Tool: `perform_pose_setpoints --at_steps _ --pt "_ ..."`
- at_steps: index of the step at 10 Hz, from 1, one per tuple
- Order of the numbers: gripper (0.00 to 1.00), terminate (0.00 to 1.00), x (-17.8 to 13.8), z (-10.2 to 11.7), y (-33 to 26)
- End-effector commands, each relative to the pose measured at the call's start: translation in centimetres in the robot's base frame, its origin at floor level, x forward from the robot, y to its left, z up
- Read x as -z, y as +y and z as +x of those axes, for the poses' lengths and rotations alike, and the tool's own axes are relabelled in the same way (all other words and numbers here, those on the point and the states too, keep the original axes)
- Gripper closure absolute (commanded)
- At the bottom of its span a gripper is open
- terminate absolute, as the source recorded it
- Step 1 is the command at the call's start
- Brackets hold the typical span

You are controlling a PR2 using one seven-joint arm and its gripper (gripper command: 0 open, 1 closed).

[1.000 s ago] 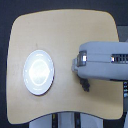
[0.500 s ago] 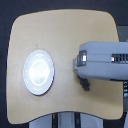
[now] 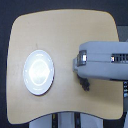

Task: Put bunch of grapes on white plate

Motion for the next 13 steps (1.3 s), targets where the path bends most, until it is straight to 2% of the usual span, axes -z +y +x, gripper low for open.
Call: perform_pose_setpoints --at_steps 1,4,7,9,13 --pt "1.00 0.00 -6.6 2.7 1.3" --pt "1.00 0.00 -12.3 4.8 1.4" --pt "1.00 0.00 -15.0 5.4 4.8" --pt "1.00 0.00 -15.6 5.7 7.7" --pt "1.00 0.00 -14.4 5.4 16.0"
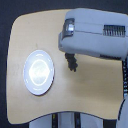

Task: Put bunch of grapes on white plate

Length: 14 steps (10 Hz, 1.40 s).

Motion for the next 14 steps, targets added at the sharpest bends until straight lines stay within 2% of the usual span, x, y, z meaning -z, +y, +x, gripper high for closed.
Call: perform_pose_setpoints --at_steps 1,5,11,14 --pt "1.00 0.00 0.8 -0.3 10.7" --pt "1.00 0.00 3.2 -1.9 16.0" --pt "1.00 0.00 8.4 -4.9 17.1" --pt "1.00 0.00 10.6 -5.2 17.9"
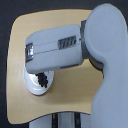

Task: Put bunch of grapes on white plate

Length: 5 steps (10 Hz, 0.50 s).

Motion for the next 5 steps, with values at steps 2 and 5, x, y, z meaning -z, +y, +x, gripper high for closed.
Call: perform_pose_setpoints --at_steps 2,5 --pt "1.00 0.00 4.74 -0.94 1.62" --pt "1.00 0.00 5.13 -0.90 1.70"
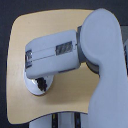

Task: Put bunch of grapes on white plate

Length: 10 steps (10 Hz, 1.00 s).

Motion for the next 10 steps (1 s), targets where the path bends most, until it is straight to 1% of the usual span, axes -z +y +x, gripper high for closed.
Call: perform_pose_setpoints --at_steps 1,4,10 --pt "1.00 0.00 1.3 0.3 0.4" --pt "1.00 0.00 1.7 0.2 -0.5" --pt "1.00 0.00 2.3 0.3 0.8"
